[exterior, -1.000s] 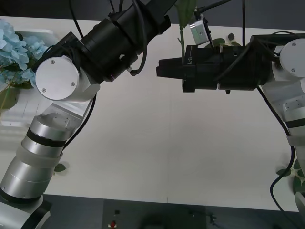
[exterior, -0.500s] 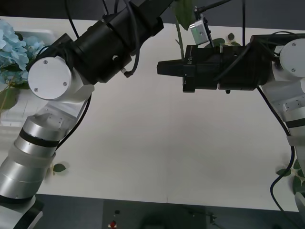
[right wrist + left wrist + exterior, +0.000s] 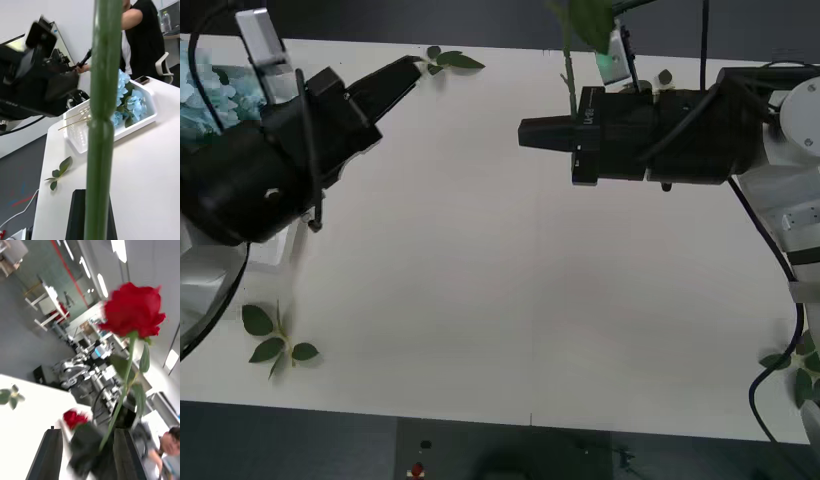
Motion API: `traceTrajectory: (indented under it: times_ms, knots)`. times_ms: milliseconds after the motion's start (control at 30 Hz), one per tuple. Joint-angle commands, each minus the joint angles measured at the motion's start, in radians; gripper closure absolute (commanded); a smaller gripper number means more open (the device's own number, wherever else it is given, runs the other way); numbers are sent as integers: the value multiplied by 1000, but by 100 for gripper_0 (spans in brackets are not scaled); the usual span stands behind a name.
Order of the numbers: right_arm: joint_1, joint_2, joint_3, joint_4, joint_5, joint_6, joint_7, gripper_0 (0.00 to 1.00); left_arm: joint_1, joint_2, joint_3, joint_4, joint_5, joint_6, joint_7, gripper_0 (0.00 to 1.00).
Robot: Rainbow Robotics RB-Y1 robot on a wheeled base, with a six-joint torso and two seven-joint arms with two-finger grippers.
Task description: Put the red flowers into the right box and the blue flowers into the left box
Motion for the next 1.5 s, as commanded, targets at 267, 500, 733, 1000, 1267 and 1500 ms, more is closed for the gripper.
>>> traceTrajectory:
  times_ms: [267,500,733,1000,1267,1500]
  knots:
    - [-50,-301,-32,-33,77,-6,-312,100,67,146,163,131,-2,295,-27,61]
    - [-46,-581,-32,72,151,37,-511,100,-122,170,241,430,-189,657,-23,62]
    - [-46,-753,-32,352,153,74,-519,100,-280,170,246,530,-324,772,-58,21]
    - [-36,-877,-32,602,225,72,-505,100,-323,170,243,530,-383,801,-235,0]
    - [22,-946,-32,711,352,20,-491,100,-341,183,266,524,-327,901,-397,0]
    - [112,-953,-50,711,455,-60,-473,100,-343,195,237,504,-163,918,-426,0]
